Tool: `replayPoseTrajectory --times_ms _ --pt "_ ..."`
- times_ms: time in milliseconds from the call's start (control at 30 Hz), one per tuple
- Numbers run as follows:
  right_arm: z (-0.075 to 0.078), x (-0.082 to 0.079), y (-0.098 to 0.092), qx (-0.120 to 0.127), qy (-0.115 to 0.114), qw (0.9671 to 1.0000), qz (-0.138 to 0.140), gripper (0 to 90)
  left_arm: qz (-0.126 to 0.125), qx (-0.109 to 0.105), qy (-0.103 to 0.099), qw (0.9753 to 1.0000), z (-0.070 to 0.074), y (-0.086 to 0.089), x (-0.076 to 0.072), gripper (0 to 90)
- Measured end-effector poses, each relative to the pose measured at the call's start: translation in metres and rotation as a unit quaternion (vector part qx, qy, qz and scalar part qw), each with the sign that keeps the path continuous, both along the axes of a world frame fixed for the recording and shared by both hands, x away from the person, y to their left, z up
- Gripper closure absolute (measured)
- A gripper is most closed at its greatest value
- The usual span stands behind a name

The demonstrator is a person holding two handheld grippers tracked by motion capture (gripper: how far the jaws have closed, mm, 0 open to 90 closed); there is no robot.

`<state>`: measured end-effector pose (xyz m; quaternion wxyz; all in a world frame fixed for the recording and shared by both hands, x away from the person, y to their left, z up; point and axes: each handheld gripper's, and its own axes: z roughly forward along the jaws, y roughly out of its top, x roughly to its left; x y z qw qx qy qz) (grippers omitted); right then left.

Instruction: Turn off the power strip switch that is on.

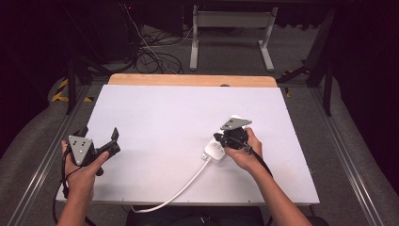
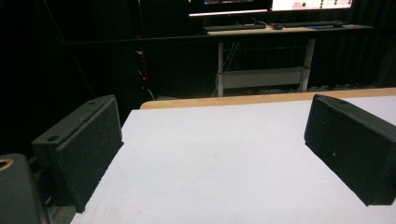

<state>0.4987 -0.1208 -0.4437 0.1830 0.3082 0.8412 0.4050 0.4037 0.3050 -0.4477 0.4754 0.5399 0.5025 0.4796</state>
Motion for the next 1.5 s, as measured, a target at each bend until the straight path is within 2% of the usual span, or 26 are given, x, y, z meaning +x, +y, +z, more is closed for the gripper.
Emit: replayPoseTrajectory --times_ms 67,167,300,367,500,733,1100,1167,1333,1433,1500 --pt "0.005 -0.002 -0.006 0.027 -0.008 0.9996 0.004 90.0 0.0 -0.001 -0.001 1.0 0.0 0.0 0.0 4.7" --pt "0.011 -0.005 -0.017 0.069 -0.027 0.9972 0.009 90.0 0.002 -0.003 -0.001 1.0 0.0 0.0 -0.001 4.7" --pt "0.02 -0.011 -0.035 0.121 -0.051 0.9913 0.01 90.0 0.0 0.0 -0.001 1.0 0.0 0.0 -0.001 4.7" --pt "0.024 -0.014 -0.046 0.149 -0.058 0.987 0.01 90.0 0.0 0.0 -0.001 1.0 0.0 0.0 0.0 4.7" --pt "0.03 -0.02 -0.067 0.183 -0.082 0.9796 0.0 90.0 0.001 -0.001 -0.001 1.0 0.0 0.0 0.0 4.7" --pt "0.039 -0.025 -0.089 0.219 -0.129 0.967 -0.012 90.0 0.001 -0.001 -0.001 1.0 0.0 0.0 0.0 4.7" --pt "0.04 -0.042 -0.118 0.263 -0.166 0.95 -0.029 90.0 0.001 -0.003 -0.001 1.0 0.0 0.0 0.0 4.7" --pt "0.038 -0.045 -0.124 0.261 -0.175 0.9487 -0.034 90.0 0.001 -0.003 -0.001 1.0 0.0 0.0 0.0 4.7" --pt "0.035 -0.048 -0.134 0.28 -0.194 0.9392 -0.047 90.0 0.002 -0.003 -0.002 1.0 0.0 0.0 0.0 4.8" --pt "0.035 -0.048 -0.137 0.288 -0.195 0.936 -0.052 90.0 0.002 -0.003 -0.002 1.0 0.0 0.0 0.0 4.8" --pt "0.034 -0.048 -0.137 0.286 -0.196 0.9364 -0.053 90.0 0.002 -0.002 -0.001 1.0 0.001 0.0 0.0 4.8"
